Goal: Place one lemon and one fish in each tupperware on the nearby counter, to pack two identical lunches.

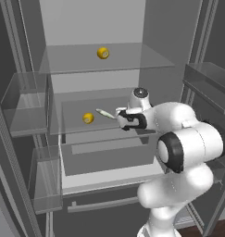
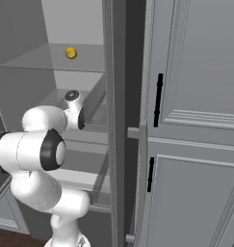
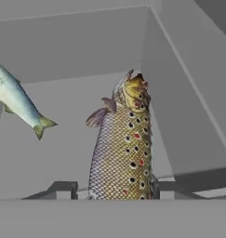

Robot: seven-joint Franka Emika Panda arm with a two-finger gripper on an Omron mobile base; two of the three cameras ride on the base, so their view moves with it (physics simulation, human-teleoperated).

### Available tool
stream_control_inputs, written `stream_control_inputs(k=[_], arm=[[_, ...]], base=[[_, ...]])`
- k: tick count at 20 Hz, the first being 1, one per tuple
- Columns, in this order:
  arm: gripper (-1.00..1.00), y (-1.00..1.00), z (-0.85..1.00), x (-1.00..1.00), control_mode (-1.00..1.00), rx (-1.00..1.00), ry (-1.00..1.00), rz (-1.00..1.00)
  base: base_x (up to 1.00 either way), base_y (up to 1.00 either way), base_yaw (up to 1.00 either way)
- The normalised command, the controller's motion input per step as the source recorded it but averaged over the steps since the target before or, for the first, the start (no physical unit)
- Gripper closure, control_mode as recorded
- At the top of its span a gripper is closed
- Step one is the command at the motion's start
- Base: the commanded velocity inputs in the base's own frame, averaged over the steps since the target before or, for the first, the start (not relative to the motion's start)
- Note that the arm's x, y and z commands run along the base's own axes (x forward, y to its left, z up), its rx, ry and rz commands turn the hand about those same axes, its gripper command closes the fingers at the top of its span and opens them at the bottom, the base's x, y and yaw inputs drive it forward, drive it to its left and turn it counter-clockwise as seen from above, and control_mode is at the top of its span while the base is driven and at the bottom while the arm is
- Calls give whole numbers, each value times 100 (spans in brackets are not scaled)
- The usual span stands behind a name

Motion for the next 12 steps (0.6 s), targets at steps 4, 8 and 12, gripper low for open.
stream_control_inputs(k=[4,8,12], arm=[[100,0,81,-100,-100,0,-14,0],[100,0,96,-100,-100,0,-8,0],[100,0,94,-100,-100,0,-2,0]], base=[[0,0,0],[0,0,0],[0,0,0]])
